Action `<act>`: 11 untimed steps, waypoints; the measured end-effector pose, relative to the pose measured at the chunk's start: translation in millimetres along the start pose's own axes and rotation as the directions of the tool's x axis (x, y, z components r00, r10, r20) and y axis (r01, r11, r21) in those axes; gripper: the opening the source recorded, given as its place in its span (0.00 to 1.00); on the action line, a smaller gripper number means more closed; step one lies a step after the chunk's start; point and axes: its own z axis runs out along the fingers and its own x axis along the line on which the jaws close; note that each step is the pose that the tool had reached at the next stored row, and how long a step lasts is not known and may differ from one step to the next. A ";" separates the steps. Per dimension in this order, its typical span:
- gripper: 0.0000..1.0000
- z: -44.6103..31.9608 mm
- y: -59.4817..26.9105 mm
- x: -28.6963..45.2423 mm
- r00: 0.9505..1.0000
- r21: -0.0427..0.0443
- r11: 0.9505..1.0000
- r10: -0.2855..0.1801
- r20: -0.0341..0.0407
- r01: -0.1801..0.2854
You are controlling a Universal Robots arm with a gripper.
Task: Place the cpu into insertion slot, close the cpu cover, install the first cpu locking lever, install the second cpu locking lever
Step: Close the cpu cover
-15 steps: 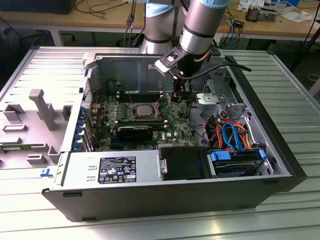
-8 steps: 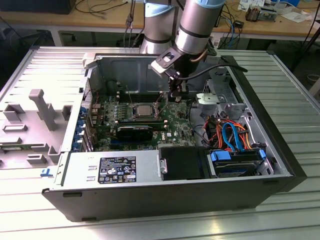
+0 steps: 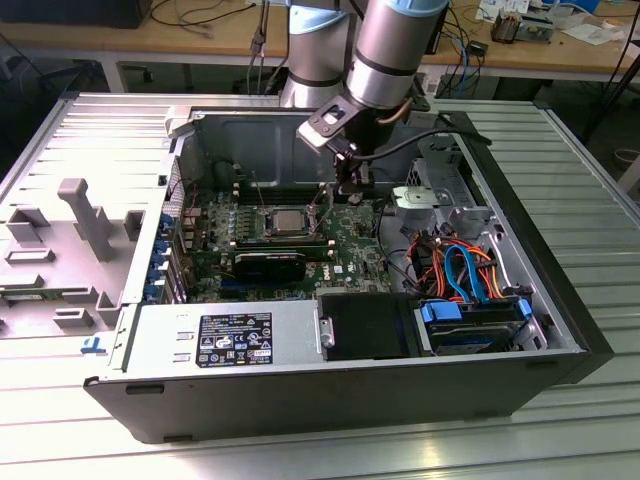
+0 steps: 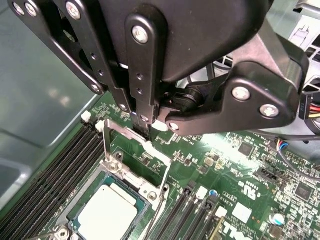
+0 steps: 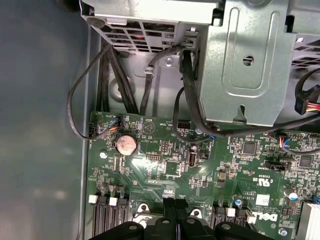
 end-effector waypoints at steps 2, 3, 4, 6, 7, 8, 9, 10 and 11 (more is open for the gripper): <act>0.11 0.4 -2.5 0.3 1.000 0.000 1.000 0.000 0.000 0.000; 0.11 0.6 -3.6 0.4 1.000 0.000 1.000 0.000 0.000 0.000; 0.11 0.8 -5.4 0.5 1.000 0.000 1.000 0.000 0.000 0.000; 0.11 1.0 -6.9 0.7 1.000 0.000 1.000 0.000 0.000 0.000; 0.11 1.1 -7.9 0.8 1.000 0.000 1.000 0.000 0.000 0.000; 0.11 1.3 -8.9 0.9 1.000 0.000 1.000 0.000 0.000 0.000; 0.11 1.6 -10.9 1.1 1.000 0.000 1.000 0.000 -0.001 0.000; 0.11 1.8 -12.1 1.2 1.000 0.000 1.000 0.000 -0.001 0.000; 0.11 2.1 -14.6 1.5 1.000 0.000 1.000 0.000 -0.001 0.000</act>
